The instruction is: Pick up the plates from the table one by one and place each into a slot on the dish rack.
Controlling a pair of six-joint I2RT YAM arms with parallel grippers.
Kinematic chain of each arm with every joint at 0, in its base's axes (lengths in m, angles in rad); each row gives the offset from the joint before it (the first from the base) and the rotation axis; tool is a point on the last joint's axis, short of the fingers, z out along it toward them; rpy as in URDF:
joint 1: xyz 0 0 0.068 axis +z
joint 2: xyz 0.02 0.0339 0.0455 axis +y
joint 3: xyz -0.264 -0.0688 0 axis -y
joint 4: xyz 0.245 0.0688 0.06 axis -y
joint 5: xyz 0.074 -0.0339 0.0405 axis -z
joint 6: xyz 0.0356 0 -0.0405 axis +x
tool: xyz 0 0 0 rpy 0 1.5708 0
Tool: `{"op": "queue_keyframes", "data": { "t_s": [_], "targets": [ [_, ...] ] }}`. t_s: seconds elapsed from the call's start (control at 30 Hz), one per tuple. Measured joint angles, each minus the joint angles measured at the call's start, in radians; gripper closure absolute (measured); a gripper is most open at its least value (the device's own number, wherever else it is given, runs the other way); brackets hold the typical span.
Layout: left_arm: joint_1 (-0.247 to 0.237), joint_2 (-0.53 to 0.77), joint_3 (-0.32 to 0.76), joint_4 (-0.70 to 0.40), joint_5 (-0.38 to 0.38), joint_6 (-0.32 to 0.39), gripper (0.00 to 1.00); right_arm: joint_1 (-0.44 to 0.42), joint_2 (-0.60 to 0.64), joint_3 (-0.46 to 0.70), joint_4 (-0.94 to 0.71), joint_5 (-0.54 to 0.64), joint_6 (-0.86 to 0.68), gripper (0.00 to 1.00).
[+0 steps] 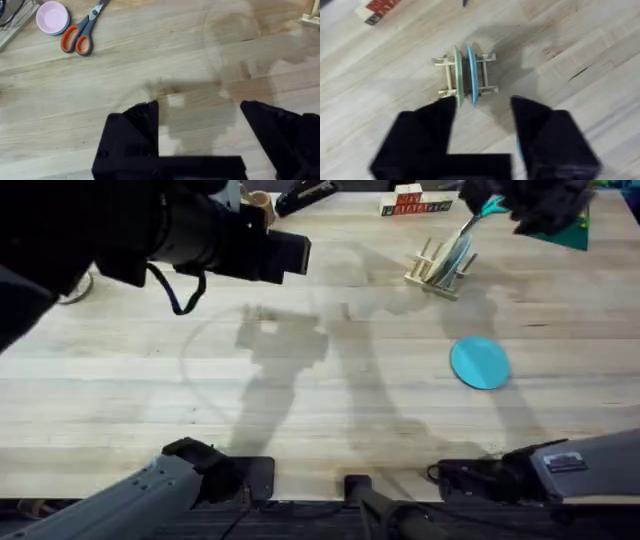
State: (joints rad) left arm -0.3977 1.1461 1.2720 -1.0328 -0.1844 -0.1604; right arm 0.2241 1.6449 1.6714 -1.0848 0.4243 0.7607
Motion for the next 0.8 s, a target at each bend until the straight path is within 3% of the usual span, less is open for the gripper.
{"op": "queue_keyframes", "data": {
  "t_s": [0.07,0.17,0.43,0.8],
  "targets": [
    [0.000,0.000,0.000,0.000,0.000,0.000,0.007,0.000,-0.036,0.000,-0.010,-0.012,-0.020,0.132],
    [0.000,0.000,0.000,0.000,0.000,0.000,0.007,0.000,-0.091,0.001,-0.037,-0.027,-0.045,0.020],
    [0.000,0.000,0.000,0.000,0.015,0.000,0.007,0.000,-0.240,0.002,-0.141,-0.056,-0.130,0.006],
    [0.000,0.000,0.000,0.012,0.134,0.005,0.007,-0.016,-0.373,0.003,-0.337,-0.082,-0.226,0.007]
  ]
}}
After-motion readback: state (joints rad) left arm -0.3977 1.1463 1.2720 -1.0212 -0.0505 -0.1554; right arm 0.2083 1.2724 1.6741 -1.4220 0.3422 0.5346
